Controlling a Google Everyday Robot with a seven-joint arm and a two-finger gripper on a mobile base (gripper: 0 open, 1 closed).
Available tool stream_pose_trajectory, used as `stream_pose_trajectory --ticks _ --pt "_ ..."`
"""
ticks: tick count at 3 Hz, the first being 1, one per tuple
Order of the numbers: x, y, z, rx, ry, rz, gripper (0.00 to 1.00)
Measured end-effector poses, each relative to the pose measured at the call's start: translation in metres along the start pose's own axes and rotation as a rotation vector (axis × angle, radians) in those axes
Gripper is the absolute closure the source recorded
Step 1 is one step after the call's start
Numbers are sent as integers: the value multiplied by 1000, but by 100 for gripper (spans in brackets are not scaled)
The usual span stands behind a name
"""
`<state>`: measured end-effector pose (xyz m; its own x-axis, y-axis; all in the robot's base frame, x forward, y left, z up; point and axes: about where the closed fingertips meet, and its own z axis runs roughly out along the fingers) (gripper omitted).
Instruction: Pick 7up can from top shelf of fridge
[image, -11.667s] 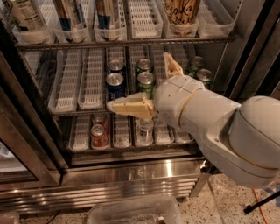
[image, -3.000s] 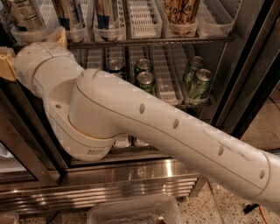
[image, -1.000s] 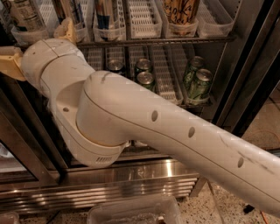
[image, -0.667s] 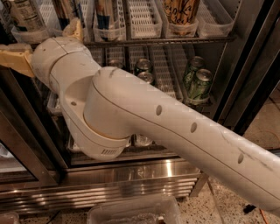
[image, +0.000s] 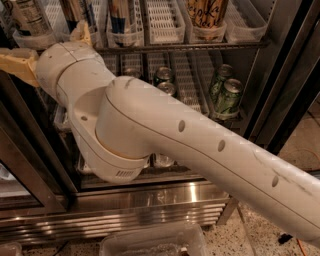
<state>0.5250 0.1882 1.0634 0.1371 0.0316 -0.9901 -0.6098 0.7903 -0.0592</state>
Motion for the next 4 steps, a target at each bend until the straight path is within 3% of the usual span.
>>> stream_pose_trajectory --ticks 2,4 --pt "0 0 0 0 0 0 18" --pt "0 0 0 0 0 0 38"
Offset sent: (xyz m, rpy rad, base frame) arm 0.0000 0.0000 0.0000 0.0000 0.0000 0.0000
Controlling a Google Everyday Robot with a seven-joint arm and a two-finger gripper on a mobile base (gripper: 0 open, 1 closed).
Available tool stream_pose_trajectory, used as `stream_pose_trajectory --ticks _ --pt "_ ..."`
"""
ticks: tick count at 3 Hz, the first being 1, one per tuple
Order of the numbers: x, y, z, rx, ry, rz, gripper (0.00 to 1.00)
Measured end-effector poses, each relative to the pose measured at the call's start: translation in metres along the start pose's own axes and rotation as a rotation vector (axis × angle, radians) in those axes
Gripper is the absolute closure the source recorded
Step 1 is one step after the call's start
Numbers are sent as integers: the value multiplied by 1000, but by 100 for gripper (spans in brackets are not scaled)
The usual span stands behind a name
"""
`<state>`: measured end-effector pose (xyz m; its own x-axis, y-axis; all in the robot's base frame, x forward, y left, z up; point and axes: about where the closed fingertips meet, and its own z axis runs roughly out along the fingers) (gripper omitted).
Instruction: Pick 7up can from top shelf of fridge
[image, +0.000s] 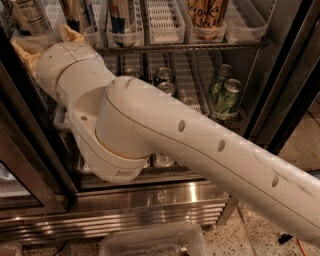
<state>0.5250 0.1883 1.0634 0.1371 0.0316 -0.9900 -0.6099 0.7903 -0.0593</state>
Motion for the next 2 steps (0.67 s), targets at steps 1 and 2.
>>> stream_pose_trajectory --ticks 1,2 --pt "0 0 0 0 0 0 36" --pt "0 0 0 0 0 0 27"
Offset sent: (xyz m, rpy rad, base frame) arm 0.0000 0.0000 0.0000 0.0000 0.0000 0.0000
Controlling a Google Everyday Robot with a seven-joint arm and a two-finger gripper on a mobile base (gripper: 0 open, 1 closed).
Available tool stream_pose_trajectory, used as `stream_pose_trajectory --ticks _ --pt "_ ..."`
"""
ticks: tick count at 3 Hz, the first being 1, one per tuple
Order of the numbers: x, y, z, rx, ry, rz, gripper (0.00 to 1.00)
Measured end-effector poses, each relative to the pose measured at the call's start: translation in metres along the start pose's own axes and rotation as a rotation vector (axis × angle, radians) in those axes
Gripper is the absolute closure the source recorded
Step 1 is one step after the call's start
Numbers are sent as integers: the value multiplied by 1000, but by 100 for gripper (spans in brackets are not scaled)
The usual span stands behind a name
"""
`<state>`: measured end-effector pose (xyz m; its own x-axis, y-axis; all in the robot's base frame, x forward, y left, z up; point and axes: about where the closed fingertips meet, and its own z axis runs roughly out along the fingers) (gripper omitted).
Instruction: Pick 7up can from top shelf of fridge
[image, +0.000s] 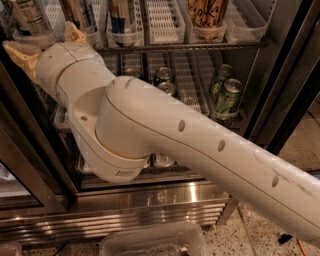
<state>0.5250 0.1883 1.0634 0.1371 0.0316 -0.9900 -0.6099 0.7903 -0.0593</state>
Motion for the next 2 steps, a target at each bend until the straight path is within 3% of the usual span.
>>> stream_pose_trajectory --ticks 1,2 --pt "0 -3 5 0 1 -4 46" --pt "-1 -6 7 2 1 -9 41"
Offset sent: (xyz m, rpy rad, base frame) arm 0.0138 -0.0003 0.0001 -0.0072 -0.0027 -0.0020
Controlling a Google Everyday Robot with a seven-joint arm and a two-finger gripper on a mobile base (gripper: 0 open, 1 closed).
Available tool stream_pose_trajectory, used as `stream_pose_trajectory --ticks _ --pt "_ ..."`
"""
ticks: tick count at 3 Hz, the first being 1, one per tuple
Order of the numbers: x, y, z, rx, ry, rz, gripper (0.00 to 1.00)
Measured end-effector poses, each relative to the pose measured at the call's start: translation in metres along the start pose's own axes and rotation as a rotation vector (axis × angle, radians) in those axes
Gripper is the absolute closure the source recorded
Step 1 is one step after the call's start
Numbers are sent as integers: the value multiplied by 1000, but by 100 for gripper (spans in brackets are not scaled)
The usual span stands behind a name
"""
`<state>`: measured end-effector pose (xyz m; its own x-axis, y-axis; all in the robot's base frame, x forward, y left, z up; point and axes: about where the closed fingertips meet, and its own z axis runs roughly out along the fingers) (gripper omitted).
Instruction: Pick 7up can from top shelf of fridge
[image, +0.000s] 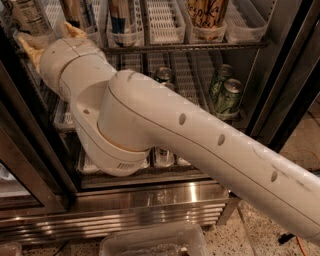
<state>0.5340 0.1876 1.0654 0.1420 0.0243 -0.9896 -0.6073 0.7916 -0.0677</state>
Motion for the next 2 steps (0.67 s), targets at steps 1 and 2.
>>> stream_pose_trajectory --ticks 1,2 --pt "-1 -1 4 -10 2 -8 35" --pt "-2 -4 14 -32 6 -13 35"
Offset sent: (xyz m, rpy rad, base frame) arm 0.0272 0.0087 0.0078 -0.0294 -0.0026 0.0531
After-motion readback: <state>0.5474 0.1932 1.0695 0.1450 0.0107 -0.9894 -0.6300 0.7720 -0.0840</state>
